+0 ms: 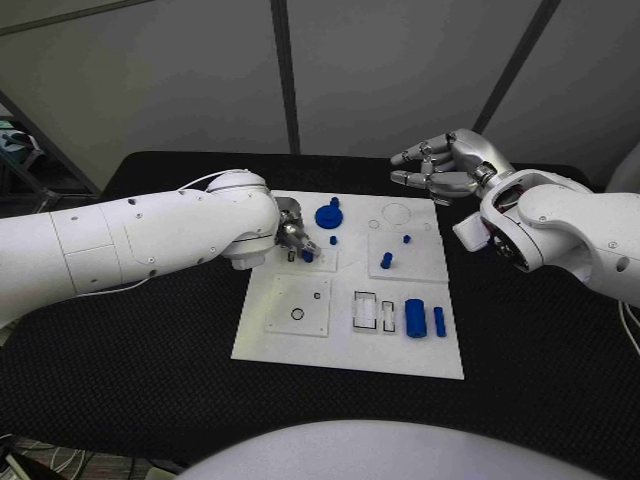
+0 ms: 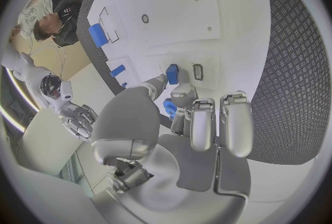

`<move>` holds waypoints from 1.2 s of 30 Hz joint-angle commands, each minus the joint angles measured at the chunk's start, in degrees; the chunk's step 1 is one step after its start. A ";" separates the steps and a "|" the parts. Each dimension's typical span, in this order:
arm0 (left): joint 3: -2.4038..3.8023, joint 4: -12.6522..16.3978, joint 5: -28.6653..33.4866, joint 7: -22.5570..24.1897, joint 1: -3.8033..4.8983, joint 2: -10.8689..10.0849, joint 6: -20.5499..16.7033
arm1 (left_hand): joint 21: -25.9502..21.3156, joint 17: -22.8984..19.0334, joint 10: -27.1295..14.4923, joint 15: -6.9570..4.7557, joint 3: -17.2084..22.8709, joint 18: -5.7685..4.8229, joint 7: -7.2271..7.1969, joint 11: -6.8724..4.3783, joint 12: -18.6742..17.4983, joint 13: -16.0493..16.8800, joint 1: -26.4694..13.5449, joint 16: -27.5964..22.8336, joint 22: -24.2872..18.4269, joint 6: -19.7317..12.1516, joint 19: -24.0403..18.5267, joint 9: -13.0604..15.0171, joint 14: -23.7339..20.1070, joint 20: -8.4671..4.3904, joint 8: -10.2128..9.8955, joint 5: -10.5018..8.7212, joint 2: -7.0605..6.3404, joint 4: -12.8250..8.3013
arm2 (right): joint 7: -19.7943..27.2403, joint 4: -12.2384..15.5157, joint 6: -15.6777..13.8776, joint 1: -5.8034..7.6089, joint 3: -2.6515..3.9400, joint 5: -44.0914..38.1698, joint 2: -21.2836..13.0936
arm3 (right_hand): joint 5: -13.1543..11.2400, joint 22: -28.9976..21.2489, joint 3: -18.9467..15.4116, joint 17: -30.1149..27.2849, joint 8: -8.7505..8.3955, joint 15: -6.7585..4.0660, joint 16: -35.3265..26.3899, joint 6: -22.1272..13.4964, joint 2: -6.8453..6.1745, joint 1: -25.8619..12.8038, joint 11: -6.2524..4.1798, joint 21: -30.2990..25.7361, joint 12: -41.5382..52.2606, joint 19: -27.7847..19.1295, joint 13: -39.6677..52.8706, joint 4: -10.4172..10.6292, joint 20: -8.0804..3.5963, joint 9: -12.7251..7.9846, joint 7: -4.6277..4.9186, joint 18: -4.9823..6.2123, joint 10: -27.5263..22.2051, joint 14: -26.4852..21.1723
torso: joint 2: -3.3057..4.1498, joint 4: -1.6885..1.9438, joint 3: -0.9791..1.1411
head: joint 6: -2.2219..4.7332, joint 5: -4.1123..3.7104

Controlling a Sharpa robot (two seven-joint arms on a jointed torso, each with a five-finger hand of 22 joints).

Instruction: Assemble the parts on the task board

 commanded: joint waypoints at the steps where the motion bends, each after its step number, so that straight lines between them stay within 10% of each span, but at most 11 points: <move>1: 0.02 -0.12 0.26 -0.57 0.05 0.08 0.62 | 0.28 14.96 -0.22 -0.35 -1.02 -5.79 0.01 -0.12 -0.27 -0.19 -0.95 0.27 8.56 0.54 3.07 0.11 5.83 -0.43 -0.28 -0.13 -0.23 0.33 | 0.14 0.13 0.35 0.13 0.04 0.14 -0.02 | 0.19 -0.04 0.15 -0.03 0.05 -0.30 -0.35 -0.22 0.10 -0.57 -0.03 -0.30 -0.25 -0.18 -0.09 0.26 0.01 -0.08 -0.11 0.38 -0.23 2.41 | -0.03 0.04 -0.03 | -0.01 -0.05; 36: 0.06 1.35 0.29 -0.72 0.13 -0.39 0.44 | 0.58 15.00 -0.26 -0.57 -8.08 -5.90 -0.34 -0.40 -0.53 -1.55 -2.08 0.30 9.17 0.91 3.33 0.86 5.84 -0.62 -0.21 -0.01 0.61 4.49 | 0.16 -0.10 0.48 0.12 0.03 0.14 0.06 | 0.18 -0.09 0.12 -0.09 0.04 -0.29 -0.39 -0.24 0.09 -0.70 -0.02 -0.35 -0.26 -0.19 -0.12 0.33 0.01 -0.08 -0.11 0.39 -0.22 2.40 | -0.06 0.08 -0.02 | 0.07 -0.14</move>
